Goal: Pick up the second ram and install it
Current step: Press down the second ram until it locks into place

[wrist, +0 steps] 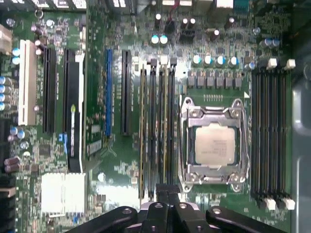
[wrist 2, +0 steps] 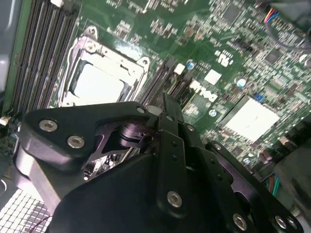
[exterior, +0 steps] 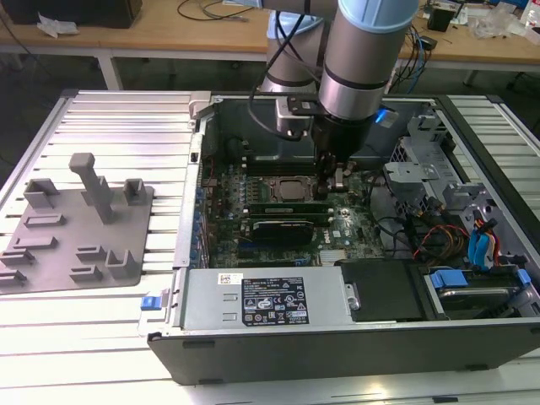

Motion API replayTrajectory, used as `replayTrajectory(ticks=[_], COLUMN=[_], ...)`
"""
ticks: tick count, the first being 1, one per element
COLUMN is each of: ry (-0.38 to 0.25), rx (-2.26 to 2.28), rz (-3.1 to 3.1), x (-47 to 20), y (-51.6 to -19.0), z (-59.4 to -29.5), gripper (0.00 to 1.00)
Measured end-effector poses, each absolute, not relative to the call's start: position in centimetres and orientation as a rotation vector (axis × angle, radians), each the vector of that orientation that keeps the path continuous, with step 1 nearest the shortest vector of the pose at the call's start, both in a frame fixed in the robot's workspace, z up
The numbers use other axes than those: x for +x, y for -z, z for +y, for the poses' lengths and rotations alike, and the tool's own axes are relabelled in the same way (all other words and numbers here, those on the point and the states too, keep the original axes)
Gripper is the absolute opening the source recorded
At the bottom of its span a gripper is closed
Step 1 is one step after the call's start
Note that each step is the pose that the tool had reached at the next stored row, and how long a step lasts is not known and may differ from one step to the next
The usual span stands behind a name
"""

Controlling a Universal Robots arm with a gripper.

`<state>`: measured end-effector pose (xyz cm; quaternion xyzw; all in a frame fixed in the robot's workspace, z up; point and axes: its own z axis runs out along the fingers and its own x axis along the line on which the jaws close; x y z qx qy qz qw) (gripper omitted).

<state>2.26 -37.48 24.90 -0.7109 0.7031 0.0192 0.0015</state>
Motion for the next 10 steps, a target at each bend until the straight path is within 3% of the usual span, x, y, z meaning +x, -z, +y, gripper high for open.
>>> replayTrajectory(ticks=[10], ry=[-0.06], rx=[-2.219], rz=[2.219], x=[2.72], y=[-24.29], z=[-37.48], gripper=[0.08])
